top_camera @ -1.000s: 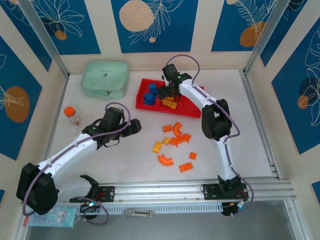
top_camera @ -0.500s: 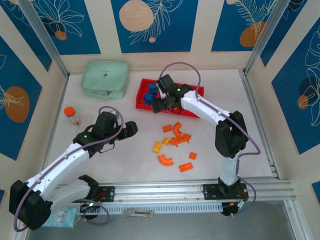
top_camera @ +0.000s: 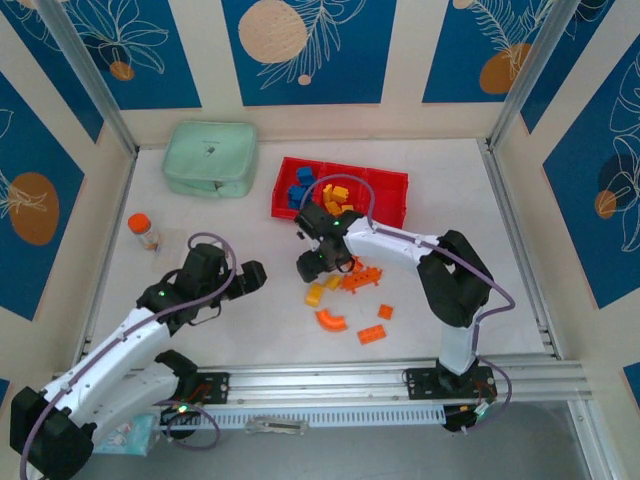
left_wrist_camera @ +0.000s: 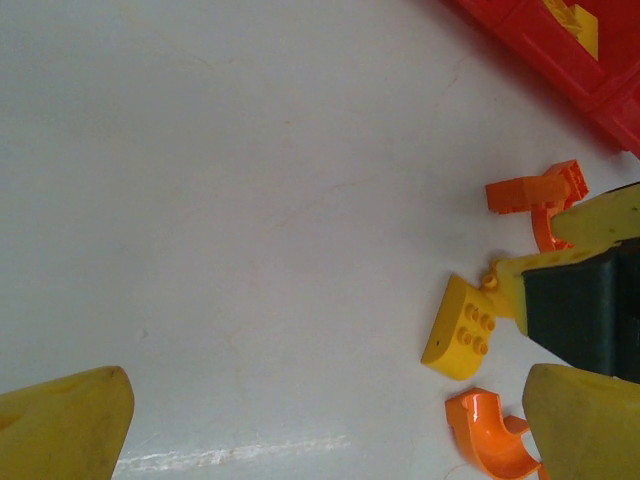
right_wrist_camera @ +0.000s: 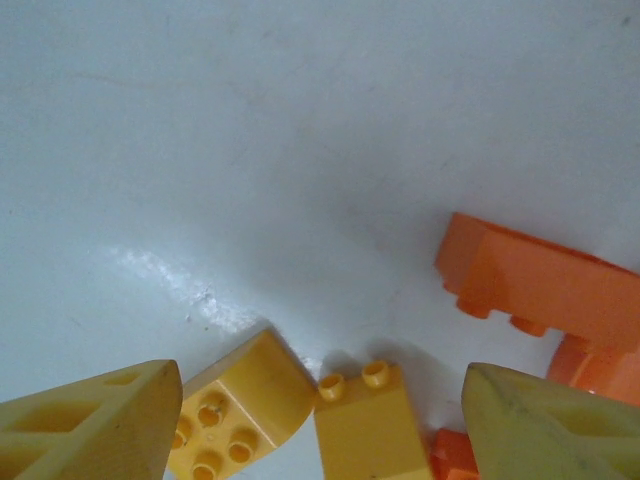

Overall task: Sort the legos into containers by color
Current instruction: Pick up the lego from the center of the table.

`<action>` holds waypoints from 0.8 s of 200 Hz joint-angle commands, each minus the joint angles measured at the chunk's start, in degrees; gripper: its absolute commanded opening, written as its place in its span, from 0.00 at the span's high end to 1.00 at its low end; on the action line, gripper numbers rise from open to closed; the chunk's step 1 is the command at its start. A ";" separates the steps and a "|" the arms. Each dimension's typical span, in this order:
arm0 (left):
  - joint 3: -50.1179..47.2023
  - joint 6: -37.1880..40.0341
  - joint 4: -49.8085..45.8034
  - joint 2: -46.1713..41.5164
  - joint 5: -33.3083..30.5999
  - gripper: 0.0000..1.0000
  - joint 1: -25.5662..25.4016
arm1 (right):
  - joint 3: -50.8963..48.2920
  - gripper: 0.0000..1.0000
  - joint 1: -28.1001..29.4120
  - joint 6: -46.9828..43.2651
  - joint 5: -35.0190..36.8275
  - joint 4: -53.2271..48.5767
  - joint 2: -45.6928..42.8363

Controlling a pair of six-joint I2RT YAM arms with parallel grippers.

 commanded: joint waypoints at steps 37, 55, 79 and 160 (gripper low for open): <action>-0.28 -0.99 -1.29 -0.79 -0.80 0.01 0.53 | -3.02 0.31 0.09 -0.81 2.82 -0.43 0.96; -0.25 -0.97 -0.86 -0.47 -0.85 0.01 0.53 | -4.19 0.34 0.02 -0.69 3.46 -0.74 0.94; 0.12 -0.82 -0.42 0.82 -0.42 0.01 0.55 | -6.28 0.37 0.10 -0.86 2.90 -0.51 0.14; 0.72 -0.81 0.32 2.31 0.03 0.01 0.53 | -7.59 0.49 -0.12 -1.43 2.88 -0.22 0.44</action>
